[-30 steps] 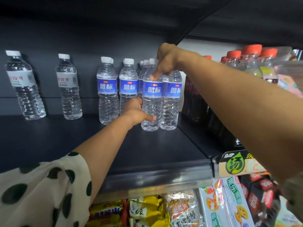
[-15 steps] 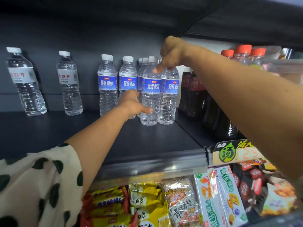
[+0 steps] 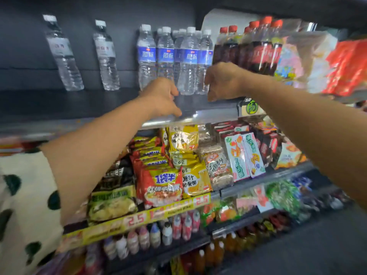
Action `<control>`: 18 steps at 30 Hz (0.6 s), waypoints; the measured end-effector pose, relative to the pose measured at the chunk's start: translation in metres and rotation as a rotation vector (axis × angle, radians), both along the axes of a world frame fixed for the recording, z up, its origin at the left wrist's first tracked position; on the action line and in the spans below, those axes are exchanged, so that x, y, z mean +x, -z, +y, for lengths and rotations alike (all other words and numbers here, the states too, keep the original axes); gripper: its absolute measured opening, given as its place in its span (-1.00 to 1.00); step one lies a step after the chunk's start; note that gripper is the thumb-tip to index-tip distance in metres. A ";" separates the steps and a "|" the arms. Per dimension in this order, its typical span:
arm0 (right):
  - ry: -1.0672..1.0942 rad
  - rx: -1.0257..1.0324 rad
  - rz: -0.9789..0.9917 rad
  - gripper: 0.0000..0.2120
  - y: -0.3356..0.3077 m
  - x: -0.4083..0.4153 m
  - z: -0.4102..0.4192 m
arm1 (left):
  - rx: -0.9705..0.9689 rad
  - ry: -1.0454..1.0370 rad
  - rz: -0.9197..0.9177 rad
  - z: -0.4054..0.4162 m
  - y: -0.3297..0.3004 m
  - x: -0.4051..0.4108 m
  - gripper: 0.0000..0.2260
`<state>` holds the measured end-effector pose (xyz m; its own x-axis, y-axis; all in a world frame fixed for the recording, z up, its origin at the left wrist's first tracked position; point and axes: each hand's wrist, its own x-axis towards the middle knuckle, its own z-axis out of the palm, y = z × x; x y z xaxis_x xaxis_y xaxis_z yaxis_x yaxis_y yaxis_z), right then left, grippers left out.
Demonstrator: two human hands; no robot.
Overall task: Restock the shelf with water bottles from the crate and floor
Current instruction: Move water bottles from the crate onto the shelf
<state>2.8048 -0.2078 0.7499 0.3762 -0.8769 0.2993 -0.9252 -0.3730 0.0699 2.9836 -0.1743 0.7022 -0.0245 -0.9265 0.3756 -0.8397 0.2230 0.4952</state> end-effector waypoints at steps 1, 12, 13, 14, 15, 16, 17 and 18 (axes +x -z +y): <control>0.002 0.016 -0.007 -0.69 0.014 0.002 0.020 | 0.015 0.018 -0.042 0.020 0.012 0.002 -0.51; -0.068 0.314 -0.026 -0.49 0.211 0.034 0.158 | 0.425 0.086 -0.424 0.154 0.194 0.031 -0.59; -0.075 0.354 -0.029 -0.47 0.229 0.037 0.162 | 0.469 0.086 -0.417 0.160 0.213 0.035 -0.60; -0.087 0.388 -0.032 -0.45 0.249 0.041 0.165 | 0.504 0.087 -0.410 0.165 0.233 0.040 -0.63; -0.099 0.418 -0.031 -0.45 0.269 0.045 0.167 | 0.532 0.091 -0.412 0.168 0.255 0.044 -0.66; -0.112 0.439 -0.028 -0.45 0.292 0.050 0.169 | 0.554 0.096 -0.416 0.172 0.277 0.048 -0.68; -0.120 0.458 -0.025 -0.45 0.317 0.054 0.171 | 0.586 0.094 -0.419 0.174 0.302 0.051 -0.69; -0.129 0.484 -0.022 -0.46 0.344 0.059 0.172 | 0.632 0.090 -0.416 0.176 0.328 0.054 -0.68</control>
<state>2.8640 -0.0362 0.4063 0.4885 -0.8641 -0.1215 -0.8689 -0.4690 -0.1580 3.0377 0.0022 0.3745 -0.1341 -0.9498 -0.2828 -0.9770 0.0789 0.1983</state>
